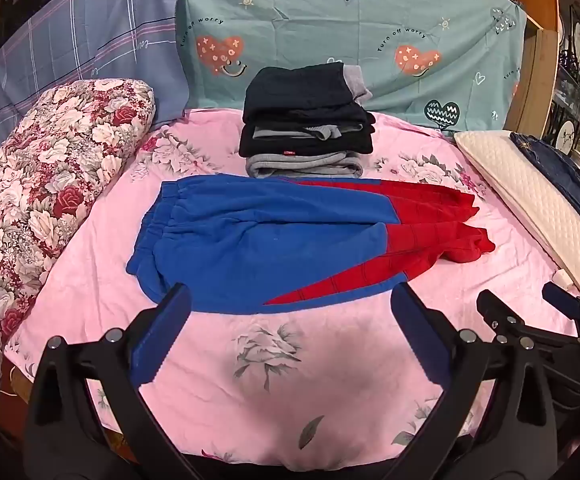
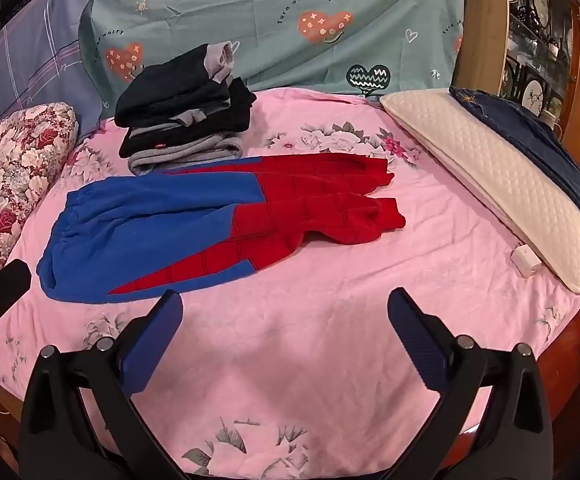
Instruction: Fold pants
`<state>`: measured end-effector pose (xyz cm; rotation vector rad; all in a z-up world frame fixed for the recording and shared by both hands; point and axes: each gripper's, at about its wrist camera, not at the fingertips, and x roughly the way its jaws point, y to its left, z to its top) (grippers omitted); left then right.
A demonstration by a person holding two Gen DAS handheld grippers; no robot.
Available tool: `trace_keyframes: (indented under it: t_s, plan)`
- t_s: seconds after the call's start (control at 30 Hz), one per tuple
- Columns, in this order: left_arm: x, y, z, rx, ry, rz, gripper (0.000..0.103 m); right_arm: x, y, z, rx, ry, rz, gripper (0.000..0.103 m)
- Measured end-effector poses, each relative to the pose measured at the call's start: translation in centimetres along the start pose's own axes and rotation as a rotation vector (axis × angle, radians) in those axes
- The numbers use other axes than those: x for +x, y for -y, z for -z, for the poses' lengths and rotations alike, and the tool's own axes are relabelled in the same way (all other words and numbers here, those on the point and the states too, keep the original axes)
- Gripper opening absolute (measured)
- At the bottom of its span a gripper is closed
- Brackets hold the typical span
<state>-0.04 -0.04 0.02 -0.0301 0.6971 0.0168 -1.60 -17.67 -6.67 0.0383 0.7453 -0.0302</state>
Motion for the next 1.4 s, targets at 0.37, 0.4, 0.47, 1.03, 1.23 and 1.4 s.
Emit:
trace_keyframes:
  t_s: [0.37, 0.4, 0.47, 1.03, 1.23, 1.4]
  plan:
    - [0.04, -0.46, 0.16, -0.009, -0.008, 0.006, 0.101, 0.04, -0.1, 0.09, 0.003, -0.004, -0.003, 0.102]
    - [0.04, -0.5, 0.19, -0.009, -0.008, 0.006, 0.101, 0.04, -0.11, 0.1, 0.003, -0.004, -0.002, 0.102]
    - [0.01, -0.58, 0.24, -0.009, -0.008, 0.008, 0.101, 0.05, -0.13, 0.12, 0.003, -0.004, -0.002, 0.102]
    - [0.17, -0.67, 0.23, -0.015, -0.009, 0.01, 0.101, 0.1, -0.3, 0.26, 0.001, -0.008, -0.002, 0.102]
    - [0.14, -0.67, 0.19, -0.017, -0.009, 0.011, 0.101, 0.11, -0.37, 0.32, 0.0, -0.008, -0.002, 0.102]
    - [0.13, -0.71, 0.22, -0.016, -0.008, 0.011, 0.101, 0.12, -0.39, 0.36, 0.0, -0.009, -0.002, 0.102]
